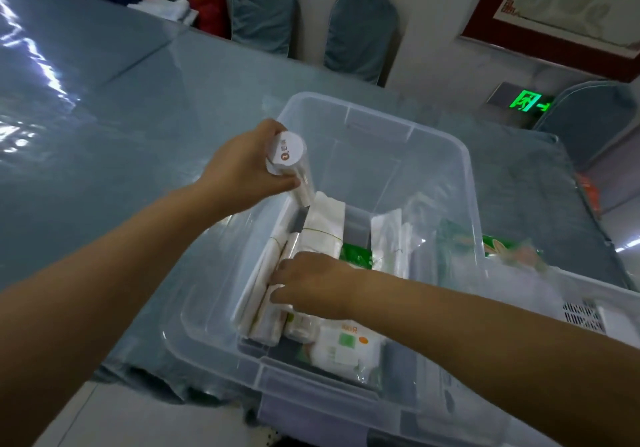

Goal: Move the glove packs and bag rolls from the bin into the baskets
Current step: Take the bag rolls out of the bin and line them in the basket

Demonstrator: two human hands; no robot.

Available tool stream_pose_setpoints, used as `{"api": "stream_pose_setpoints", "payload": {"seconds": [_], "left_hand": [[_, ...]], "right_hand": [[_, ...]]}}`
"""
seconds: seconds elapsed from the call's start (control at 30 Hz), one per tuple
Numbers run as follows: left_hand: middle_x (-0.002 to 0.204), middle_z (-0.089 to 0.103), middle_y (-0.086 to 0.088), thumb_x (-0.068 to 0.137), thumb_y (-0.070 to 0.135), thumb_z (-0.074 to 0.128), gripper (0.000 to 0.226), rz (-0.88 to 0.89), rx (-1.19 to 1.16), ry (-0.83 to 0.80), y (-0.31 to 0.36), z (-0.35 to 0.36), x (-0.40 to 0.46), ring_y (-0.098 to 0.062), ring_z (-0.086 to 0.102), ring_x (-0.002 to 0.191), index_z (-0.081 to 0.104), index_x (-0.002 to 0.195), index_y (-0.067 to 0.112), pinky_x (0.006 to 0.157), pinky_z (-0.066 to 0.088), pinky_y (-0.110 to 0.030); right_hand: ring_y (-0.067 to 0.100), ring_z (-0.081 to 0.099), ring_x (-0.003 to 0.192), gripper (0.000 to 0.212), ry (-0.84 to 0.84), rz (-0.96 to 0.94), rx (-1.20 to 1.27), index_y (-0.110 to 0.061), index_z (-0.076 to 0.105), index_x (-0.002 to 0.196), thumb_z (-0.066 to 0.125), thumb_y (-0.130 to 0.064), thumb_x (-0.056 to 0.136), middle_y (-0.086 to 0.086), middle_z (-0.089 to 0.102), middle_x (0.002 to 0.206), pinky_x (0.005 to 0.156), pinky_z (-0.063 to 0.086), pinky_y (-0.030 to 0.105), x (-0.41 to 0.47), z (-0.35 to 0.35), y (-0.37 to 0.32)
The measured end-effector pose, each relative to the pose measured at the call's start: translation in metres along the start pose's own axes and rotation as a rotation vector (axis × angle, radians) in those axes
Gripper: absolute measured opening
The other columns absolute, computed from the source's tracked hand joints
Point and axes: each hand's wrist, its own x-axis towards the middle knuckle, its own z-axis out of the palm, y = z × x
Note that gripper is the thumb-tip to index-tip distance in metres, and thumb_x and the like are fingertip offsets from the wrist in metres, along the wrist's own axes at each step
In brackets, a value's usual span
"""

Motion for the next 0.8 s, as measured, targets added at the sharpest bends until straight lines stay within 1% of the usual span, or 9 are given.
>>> {"api": "stream_pose_setpoints", "payload": {"seconds": [0.1, 0.2, 0.3, 0.37, 0.47, 0.57, 0.63, 0.7, 0.8], "left_hand": [[0.094, 0.056, 0.009, 0.064, 0.036, 0.079, 0.053, -0.004, -0.035, 0.004, -0.010, 0.006, 0.002, -0.014, 0.052, 0.078, 0.046, 0.105, 0.029, 0.056, 0.034, -0.018], [0.093, 0.055, 0.009, 0.064, 0.035, 0.079, 0.053, -0.004, -0.056, 0.004, -0.013, 0.007, 0.004, -0.015, 0.054, 0.080, 0.046, 0.106, 0.028, 0.060, 0.037, -0.025], [0.093, 0.055, 0.011, 0.064, 0.036, 0.079, 0.054, -0.009, -0.073, 0.010, -0.015, 0.009, 0.004, -0.014, 0.053, 0.081, 0.047, 0.107, 0.028, 0.064, 0.039, -0.028], [0.093, 0.056, 0.011, 0.064, 0.037, 0.079, 0.054, -0.006, -0.086, 0.014, -0.016, 0.010, 0.005, -0.014, 0.053, 0.081, 0.047, 0.106, 0.028, 0.065, 0.040, -0.028], [0.092, 0.056, 0.011, 0.063, 0.039, 0.080, 0.053, -0.008, -0.097, 0.012, -0.018, 0.010, 0.006, -0.012, 0.054, 0.080, 0.046, 0.104, 0.032, 0.061, 0.039, -0.021], [0.087, 0.054, 0.016, 0.064, 0.039, 0.079, 0.053, -0.001, -0.098, 0.010, -0.019, 0.011, 0.006, -0.007, 0.053, 0.077, 0.044, 0.103, 0.033, 0.062, 0.040, -0.018], [0.085, 0.052, 0.019, 0.064, 0.039, 0.079, 0.052, -0.003, -0.106, 0.011, -0.019, 0.011, 0.006, -0.003, 0.052, 0.077, 0.043, 0.102, 0.035, 0.061, 0.040, -0.019], [0.087, 0.053, 0.017, 0.064, 0.038, 0.079, 0.052, -0.006, -0.105, 0.013, -0.018, 0.011, 0.006, -0.004, 0.052, 0.077, 0.044, 0.102, 0.034, 0.061, 0.039, -0.019], [0.089, 0.054, 0.014, 0.064, 0.037, 0.080, 0.053, -0.006, -0.099, 0.015, -0.017, 0.011, 0.007, -0.005, 0.051, 0.077, 0.045, 0.104, 0.032, 0.060, 0.038, -0.019]], "right_hand": [[0.027, 0.048, 0.120, 0.037, -0.053, 0.008, -0.098, -0.015, 0.051, 0.128, 0.052, -0.021, 0.092, 0.007, 0.051, 0.135, 0.099, 0.039, 0.039, 0.016, 0.010, 0.004], [0.026, 0.054, 0.110, 0.030, -0.112, 0.036, -0.106, -0.013, 0.056, 0.119, 0.054, -0.023, 0.091, 0.008, 0.057, 0.123, 0.087, 0.045, 0.038, 0.010, 0.016, 0.012], [0.027, 0.058, 0.100, 0.020, -0.213, 0.032, -0.115, -0.011, 0.059, 0.109, 0.055, -0.016, 0.090, 0.009, 0.059, 0.111, 0.077, 0.050, 0.038, 0.003, 0.020, 0.016], [0.029, 0.061, 0.096, 0.021, -0.195, 0.013, -0.102, -0.009, 0.059, 0.108, 0.058, -0.011, 0.088, 0.011, 0.060, 0.108, 0.074, 0.053, 0.039, 0.004, 0.019, 0.016], [0.029, 0.061, 0.101, 0.029, -0.082, -0.114, -0.136, -0.009, 0.062, 0.110, 0.065, -0.011, 0.082, 0.010, 0.064, 0.112, 0.081, 0.052, 0.040, 0.012, 0.023, 0.010], [0.028, 0.056, 0.108, 0.029, -0.020, -0.250, -0.148, -0.012, 0.062, 0.112, 0.062, -0.011, 0.083, 0.007, 0.063, 0.117, 0.089, 0.048, 0.040, 0.025, 0.029, -0.002], [0.028, 0.054, 0.110, 0.029, -0.015, -0.274, -0.128, -0.010, 0.062, 0.113, 0.058, -0.008, 0.085, 0.007, 0.063, 0.117, 0.092, 0.045, 0.040, 0.031, 0.030, -0.005], [0.028, 0.055, 0.108, 0.028, -0.016, -0.279, -0.129, -0.010, 0.062, 0.112, 0.056, -0.007, 0.085, 0.007, 0.064, 0.115, 0.092, 0.044, 0.039, 0.032, 0.030, -0.005], [0.023, 0.053, 0.111, 0.029, -0.041, -0.281, -0.201, -0.016, 0.059, 0.116, 0.054, -0.012, 0.088, 0.001, 0.062, 0.120, 0.095, 0.042, 0.036, 0.029, 0.031, -0.008]]}}
